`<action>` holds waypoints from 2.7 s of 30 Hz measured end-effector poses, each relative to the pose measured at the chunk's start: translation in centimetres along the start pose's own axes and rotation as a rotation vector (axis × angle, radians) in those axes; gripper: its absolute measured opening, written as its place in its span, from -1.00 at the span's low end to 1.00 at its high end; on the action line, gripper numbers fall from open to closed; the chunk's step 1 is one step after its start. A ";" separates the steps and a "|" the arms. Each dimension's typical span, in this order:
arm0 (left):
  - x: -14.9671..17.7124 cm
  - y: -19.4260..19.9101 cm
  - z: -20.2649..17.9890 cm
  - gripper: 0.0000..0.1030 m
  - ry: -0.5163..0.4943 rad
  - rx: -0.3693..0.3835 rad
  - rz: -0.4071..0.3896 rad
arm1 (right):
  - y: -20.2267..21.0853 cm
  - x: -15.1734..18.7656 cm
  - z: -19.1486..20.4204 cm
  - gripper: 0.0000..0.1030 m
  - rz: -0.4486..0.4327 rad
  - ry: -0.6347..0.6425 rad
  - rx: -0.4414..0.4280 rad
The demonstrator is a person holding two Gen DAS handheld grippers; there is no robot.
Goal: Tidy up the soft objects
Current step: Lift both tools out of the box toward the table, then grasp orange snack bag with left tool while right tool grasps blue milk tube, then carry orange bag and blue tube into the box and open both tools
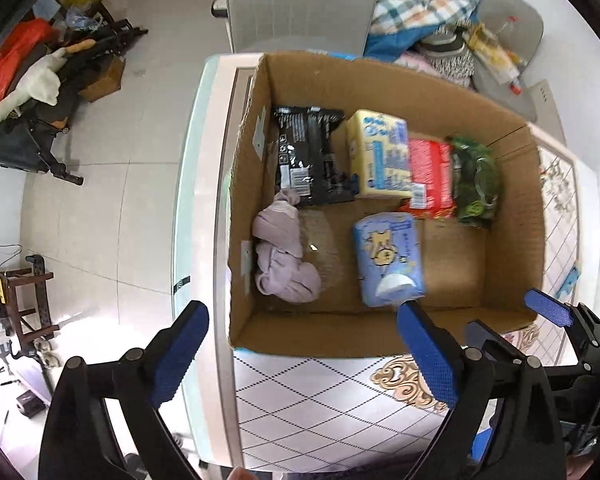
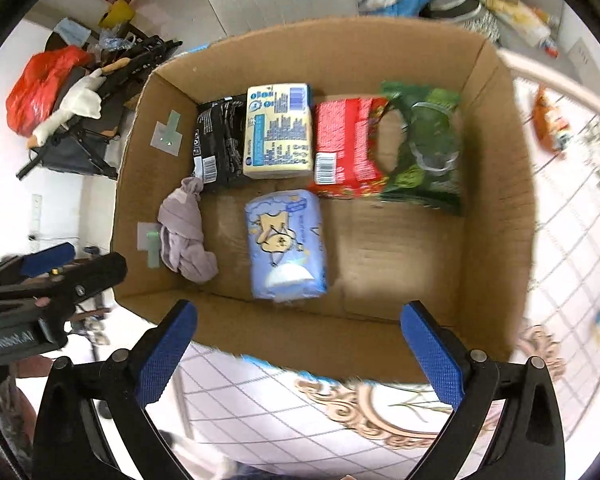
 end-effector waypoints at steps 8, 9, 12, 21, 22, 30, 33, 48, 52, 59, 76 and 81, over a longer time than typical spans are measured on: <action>2.0 4.7 -1.8 0.88 0.023 0.003 -0.147 | 5.4 1.7 -1.7 1.00 -0.119 0.052 0.089; 2.3 5.4 -2.0 0.88 0.023 0.001 -0.165 | 6.1 1.9 -1.8 1.00 -0.131 0.052 0.088; 2.8 7.1 -2.9 0.88 0.021 0.001 -0.208 | 8.1 2.5 -2.2 1.00 -0.167 0.058 0.082; 2.0 10.5 -9.1 0.88 -0.054 -0.030 -0.302 | 12.2 4.1 -6.5 1.00 -0.205 -0.037 -0.028; 1.6 10.5 -10.7 0.88 -0.077 -0.027 -0.306 | 12.7 4.3 -8.2 1.00 -0.209 -0.068 -0.033; -1.9 7.8 -22.3 0.88 -0.214 0.016 -0.260 | 14.1 6.5 -26.8 1.00 -0.215 -0.395 0.036; -3.8 5.3 -27.9 0.88 -0.263 0.029 -0.220 | 13.6 7.4 -33.5 1.00 -0.203 -0.505 0.070; -12.9 -13.2 -42.2 0.87 -0.293 -0.031 0.061 | 3.2 9.5 -52.6 1.00 -0.046 -0.857 0.055; -13.4 -16.3 -43.5 0.62 -0.292 -0.037 0.121 | 1.4 9.5 -53.2 1.00 -0.026 -0.885 0.045; -14.6 -19.4 -43.9 0.62 -0.321 -0.146 0.147 | -1.5 10.0 -53.9 0.76 0.030 -0.916 0.043; -15.9 -19.8 -39.7 -0.35 -0.354 -0.198 0.123 | -1.7 10.9 -53.7 -0.53 0.019 -0.838 0.095; -14.8 -17.7 -40.6 -0.37 -0.340 -0.091 0.110 | -0.9 11.4 -52.4 -0.66 -0.004 -0.824 0.055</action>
Point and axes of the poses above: each gripper's, at about its wrist camera, not at the fingertips, and y roughly against the way its jaws point, z to its left, x to its underside, the point moved 8 cm from there along -y, roughly the way its jaws point, and after that the axes turned 4 degrees about -z, right-handed, at the moved point
